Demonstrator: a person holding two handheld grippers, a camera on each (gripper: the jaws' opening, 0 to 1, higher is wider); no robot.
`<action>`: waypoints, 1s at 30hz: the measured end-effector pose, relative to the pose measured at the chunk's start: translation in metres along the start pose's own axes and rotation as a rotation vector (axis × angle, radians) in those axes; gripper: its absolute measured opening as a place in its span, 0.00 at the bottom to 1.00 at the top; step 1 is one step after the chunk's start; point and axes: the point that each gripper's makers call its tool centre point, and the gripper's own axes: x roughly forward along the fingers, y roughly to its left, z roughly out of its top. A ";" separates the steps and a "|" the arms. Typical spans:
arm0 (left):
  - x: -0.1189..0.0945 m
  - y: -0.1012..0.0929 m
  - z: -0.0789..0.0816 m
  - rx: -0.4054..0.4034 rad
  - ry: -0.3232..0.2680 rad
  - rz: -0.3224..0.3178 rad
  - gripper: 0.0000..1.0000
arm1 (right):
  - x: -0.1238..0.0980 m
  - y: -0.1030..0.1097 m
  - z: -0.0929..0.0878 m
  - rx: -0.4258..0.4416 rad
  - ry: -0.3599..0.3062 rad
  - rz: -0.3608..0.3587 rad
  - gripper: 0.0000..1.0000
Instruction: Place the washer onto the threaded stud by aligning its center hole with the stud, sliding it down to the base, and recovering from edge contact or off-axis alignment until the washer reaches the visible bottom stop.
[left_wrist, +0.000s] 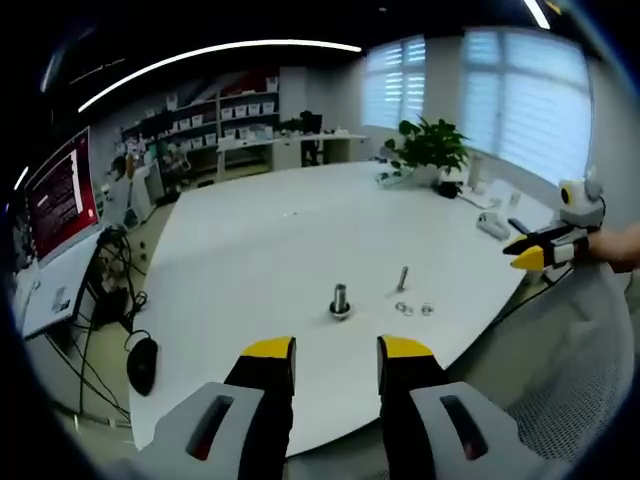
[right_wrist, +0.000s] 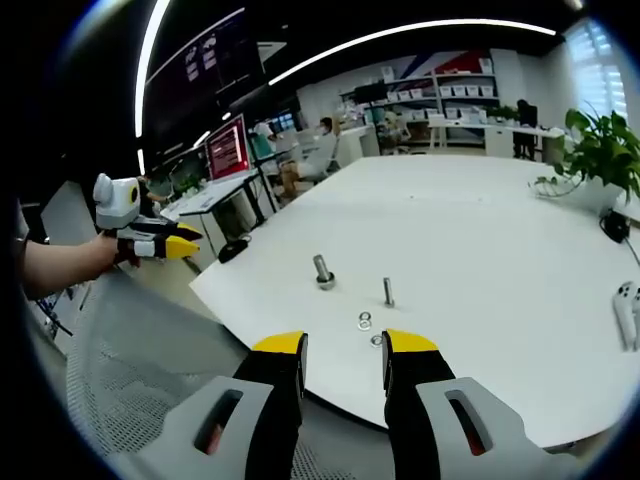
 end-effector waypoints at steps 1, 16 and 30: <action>0.001 0.000 -0.002 0.013 0.003 0.001 0.30 | 0.000 0.001 -0.001 -0.005 0.004 0.003 0.32; 0.007 0.003 -0.004 0.103 0.001 -0.036 0.30 | 0.004 0.010 -0.003 -0.013 0.021 0.043 0.33; 0.010 -0.002 -0.009 0.170 0.024 -0.039 0.30 | 0.011 0.017 -0.014 -0.003 0.097 0.118 0.42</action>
